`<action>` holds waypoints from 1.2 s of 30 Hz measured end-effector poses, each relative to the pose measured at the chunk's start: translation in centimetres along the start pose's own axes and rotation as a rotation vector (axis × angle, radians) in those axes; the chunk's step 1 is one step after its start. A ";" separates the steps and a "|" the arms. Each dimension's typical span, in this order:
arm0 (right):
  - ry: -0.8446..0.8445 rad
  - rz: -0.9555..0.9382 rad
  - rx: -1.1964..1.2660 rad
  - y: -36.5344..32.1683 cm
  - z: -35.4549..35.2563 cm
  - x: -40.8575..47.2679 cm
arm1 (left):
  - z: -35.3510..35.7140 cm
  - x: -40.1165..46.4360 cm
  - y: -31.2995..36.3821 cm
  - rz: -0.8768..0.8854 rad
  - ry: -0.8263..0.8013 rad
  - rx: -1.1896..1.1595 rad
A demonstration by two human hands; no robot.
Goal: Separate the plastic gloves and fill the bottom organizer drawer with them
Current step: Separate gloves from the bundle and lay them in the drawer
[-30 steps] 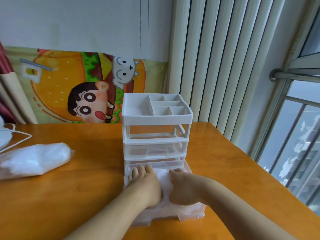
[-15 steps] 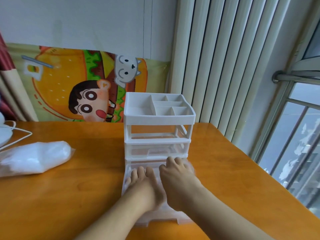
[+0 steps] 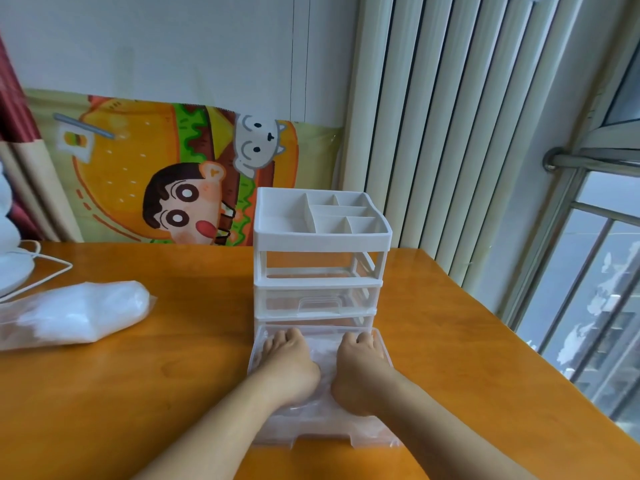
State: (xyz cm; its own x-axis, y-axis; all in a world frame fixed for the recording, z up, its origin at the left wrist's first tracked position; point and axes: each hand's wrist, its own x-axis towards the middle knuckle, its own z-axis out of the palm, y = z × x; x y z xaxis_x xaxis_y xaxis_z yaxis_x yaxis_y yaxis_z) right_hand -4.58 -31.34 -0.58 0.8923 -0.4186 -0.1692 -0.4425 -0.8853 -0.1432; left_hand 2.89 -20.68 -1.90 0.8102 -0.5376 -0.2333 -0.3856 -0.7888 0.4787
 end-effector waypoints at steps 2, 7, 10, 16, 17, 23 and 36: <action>0.034 -0.044 0.015 0.5 -0.7 -0.6 | 0.0 -0.3 0.4 0.023 0.022 0.060; 0.147 -0.230 -0.137 2.3 -1.9 -1.7 | -1.7 -1.5 1.6 0.067 0.085 0.379; 0.192 -0.326 -0.193 2.9 -2.4 -2.2 | -3.1 -2.7 1.0 0.176 0.194 0.382; 0.182 -0.340 -0.129 2.5 -2.9 -2.6 | -2.1 -4.4 0.5 0.358 0.214 0.176; 0.146 -0.330 -0.145 2.3 -2.7 -2.5 | -1.7 -4.0 0.3 0.321 0.148 0.184; -0.025 -0.285 -0.244 2.6 -2.4 -1.7 | -1.1 -2.4 -0.1 0.165 -0.065 0.258; 0.098 -0.341 -0.221 3.8 -2.8 -2.7 | -4.6 -4.8 1.3 0.286 0.168 0.527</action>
State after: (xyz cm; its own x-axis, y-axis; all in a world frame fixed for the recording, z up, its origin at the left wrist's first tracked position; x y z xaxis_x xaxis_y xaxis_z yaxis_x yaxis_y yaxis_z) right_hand -8.41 -34.13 2.07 0.9933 -0.1020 -0.0535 -0.1000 -0.9942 0.0395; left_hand 0.50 -17.73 3.78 0.6843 -0.7292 -0.0008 -0.7291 -0.6843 0.0103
